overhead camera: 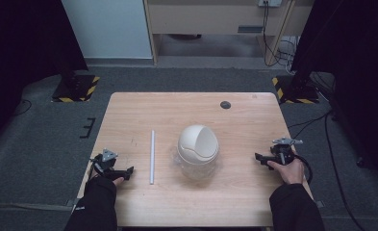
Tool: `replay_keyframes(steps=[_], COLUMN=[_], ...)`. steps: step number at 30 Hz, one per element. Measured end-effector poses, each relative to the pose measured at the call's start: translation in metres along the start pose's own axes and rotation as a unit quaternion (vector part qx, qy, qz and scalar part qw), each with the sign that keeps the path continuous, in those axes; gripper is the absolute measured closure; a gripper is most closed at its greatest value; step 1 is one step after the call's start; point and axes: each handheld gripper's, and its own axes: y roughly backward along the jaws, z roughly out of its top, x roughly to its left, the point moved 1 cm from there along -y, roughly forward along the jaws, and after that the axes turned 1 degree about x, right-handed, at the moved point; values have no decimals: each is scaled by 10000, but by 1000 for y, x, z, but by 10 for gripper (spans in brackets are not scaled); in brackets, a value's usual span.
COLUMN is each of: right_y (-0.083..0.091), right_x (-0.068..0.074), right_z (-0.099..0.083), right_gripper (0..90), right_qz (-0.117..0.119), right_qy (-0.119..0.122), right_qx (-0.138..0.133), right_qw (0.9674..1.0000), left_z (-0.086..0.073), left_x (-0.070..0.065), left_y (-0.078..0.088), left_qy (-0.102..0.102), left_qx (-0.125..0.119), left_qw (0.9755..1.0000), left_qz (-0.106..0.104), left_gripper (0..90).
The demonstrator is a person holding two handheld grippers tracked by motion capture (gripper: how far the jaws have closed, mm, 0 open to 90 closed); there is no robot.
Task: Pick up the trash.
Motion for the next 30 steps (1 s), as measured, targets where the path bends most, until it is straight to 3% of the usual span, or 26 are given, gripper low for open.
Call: replay_keyframes(steps=[3,7,14,18,24,26,28,30], right_y=[6,20,33,48,71,82,86,97], right_x=[0,8,15,19,29,34,36,42], right_z=[4,19,31,42,62,70,72,80], right_gripper=[199,181,179,184,177,177,177,178], right_qz=[69,200,330,408,557,610,603,683], right_qy=[-47,-31,28,-31,-38,26,78,158], right_qx=[-172,-640,-945,-1236,-1741,-1883,-1934,-2087], right_qw=[9998,9977,9950,9915,9831,9802,9792,9755], left_z=[0,0,0,0,1,1,1,1], left_x=[1,-1,-2,-2,-2,-1,-1,-1], left_y=[0,0,-1,-1,-2,-2,-2,-2], left_qy=[55,-116,-120,-110,-107,-123,-138,-155], left_qx=[-28,46,61,63,57,52,50,59], left_qw=[10000,9999,9999,9999,9999,9999,9999,9999], left_qz=[-25,19,27,36,32,4,-12,-11], left_gripper=[12,3,0,0,0,0,0,0])
